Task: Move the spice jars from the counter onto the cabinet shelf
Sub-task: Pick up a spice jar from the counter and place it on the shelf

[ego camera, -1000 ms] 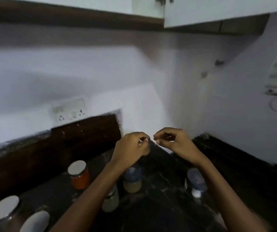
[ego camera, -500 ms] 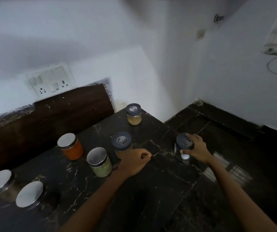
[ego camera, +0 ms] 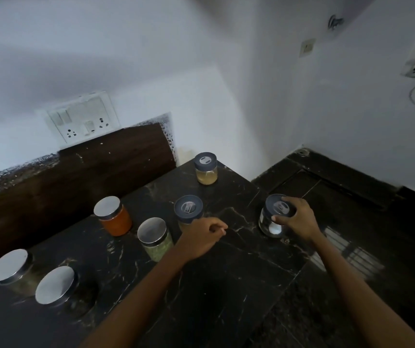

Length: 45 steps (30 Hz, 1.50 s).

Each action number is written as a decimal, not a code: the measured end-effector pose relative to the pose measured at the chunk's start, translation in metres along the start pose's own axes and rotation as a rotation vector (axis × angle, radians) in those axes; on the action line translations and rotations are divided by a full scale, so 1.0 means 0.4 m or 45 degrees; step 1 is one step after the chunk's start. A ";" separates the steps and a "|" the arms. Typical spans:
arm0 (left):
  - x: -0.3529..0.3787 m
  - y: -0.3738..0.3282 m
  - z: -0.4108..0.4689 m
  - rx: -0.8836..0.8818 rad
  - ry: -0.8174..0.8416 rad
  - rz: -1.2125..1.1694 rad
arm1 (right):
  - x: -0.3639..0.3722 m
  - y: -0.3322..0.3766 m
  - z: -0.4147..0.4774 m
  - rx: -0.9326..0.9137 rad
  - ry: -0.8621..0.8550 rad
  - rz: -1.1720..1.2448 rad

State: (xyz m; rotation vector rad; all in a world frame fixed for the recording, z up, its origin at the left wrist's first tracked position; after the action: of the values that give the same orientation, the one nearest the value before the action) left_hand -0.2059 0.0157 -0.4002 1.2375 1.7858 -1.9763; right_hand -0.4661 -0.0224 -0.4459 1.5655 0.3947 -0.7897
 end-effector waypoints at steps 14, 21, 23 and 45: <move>-0.112 0.037 -0.219 -0.002 -0.271 -0.765 | 0.065 0.508 -0.206 -0.308 0.515 0.714; -0.183 0.114 -0.417 -0.247 -0.446 -1.303 | 0.179 0.678 -0.321 -0.311 0.673 0.872; -0.183 0.118 -0.442 -0.262 -0.425 -1.438 | 0.198 0.715 -0.347 -0.322 0.695 0.912; -0.366 0.175 -0.643 -0.077 -1.172 -1.022 | 0.342 0.853 -0.473 -0.336 0.799 0.764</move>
State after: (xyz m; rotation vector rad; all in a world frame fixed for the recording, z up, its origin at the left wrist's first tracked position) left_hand 0.0436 0.1743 -0.3294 -0.5212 1.8519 -2.2124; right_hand -0.0956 0.0777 -0.2921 1.5345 0.4234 0.2234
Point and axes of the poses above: each hand's wrist, its own z-axis towards the middle knuckle, its own x-axis out of the palm, y = z × x, the point moved 10 cm from there along z, towards the middle knuckle, and after that the axes turned 4 degrees about x, right-handed, at the moved point
